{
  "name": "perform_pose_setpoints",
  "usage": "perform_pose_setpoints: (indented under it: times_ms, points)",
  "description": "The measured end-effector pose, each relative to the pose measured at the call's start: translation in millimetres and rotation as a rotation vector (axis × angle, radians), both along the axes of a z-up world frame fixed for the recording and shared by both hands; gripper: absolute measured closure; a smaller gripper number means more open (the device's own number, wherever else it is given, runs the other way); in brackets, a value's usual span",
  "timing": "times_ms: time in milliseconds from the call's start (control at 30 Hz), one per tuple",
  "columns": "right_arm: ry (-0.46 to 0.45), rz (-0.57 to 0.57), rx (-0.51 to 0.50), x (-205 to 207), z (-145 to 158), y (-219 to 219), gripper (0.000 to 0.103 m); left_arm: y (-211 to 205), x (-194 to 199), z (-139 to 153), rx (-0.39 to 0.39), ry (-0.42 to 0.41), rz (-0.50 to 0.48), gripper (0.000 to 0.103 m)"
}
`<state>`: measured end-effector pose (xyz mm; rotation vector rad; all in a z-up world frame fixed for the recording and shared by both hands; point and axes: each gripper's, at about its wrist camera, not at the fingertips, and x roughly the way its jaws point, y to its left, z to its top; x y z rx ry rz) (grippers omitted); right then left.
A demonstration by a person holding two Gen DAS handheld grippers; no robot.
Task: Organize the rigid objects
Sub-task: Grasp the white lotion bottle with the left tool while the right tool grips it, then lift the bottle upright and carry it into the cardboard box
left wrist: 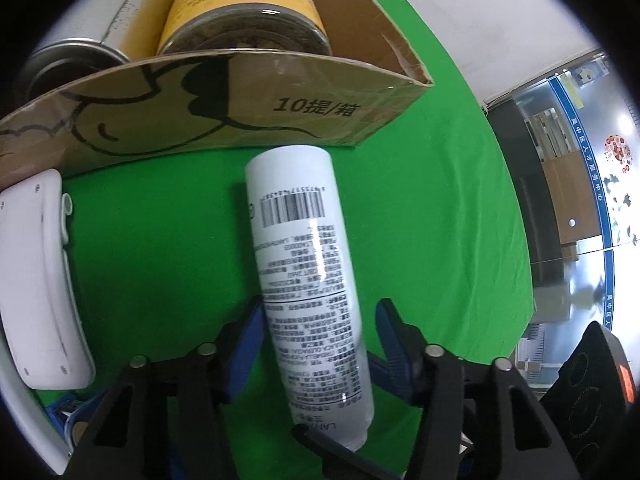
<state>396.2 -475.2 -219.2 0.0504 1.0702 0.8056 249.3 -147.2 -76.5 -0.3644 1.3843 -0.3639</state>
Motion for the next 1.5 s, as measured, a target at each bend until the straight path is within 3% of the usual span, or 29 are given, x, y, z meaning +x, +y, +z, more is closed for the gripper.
perform_pose_setpoints:
  times_ms: [300, 700, 867, 1233, 1500]
  points:
    - [-0.024, 0.012, -0.055, 1, 1, 11, 0.057, 15, -1, -3, -0.01, -0.006, -0.003, 0.056]
    - [-0.014, -0.016, -0.095, 10, -1, 30, 0.056, 4, -5, 2, -0.012, -0.053, -0.012, 0.057]
    - [-0.056, -0.026, -0.065, 8, 16, 28, 0.056, 6, -11, 28, -0.016, -0.133, 0.01, 0.057]
    - [-0.245, -0.014, -0.023, 25, 82, 38, 0.056, 14, 3, 99, -0.008, -0.328, 0.035, 0.057]
    - [-0.27, -0.034, 0.003, 63, 104, 40, 0.058, 12, 25, 126, 0.017, -0.425, 0.024, 0.059]
